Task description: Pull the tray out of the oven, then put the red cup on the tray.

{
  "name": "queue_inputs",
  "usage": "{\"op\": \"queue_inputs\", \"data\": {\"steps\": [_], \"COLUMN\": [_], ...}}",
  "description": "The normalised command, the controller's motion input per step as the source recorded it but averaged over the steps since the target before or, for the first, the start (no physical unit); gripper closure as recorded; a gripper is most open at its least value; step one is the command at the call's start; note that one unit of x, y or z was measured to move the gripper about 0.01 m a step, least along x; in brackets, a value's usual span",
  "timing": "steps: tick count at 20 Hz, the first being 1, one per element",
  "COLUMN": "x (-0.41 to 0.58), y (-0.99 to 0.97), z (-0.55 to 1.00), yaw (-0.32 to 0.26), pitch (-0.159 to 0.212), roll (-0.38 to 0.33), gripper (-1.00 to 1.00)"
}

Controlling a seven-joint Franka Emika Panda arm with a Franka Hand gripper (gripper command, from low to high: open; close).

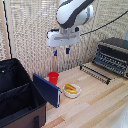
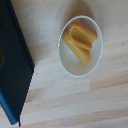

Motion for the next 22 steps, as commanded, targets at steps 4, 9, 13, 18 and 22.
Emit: {"op": "queue_inputs", "data": {"steps": [4, 9, 13, 18, 22], "x": [-0.026, -0.066, -0.047, -0.037, -0.001], "y": [-0.05, -0.18, -0.19, -0.20, -0.23], "z": [-0.02, 0.00, 0.00, 0.00, -0.01], "yaw": [0.162, 0.158, 0.170, 0.166, 0.139], "pitch": [-0.024, -0.030, -0.064, -0.063, -0.056], "roll": [-0.296, -0.358, -0.340, -0.340, -0.347], "gripper": [-1.00, -1.00, -1.00, -1.00, -1.00]}}
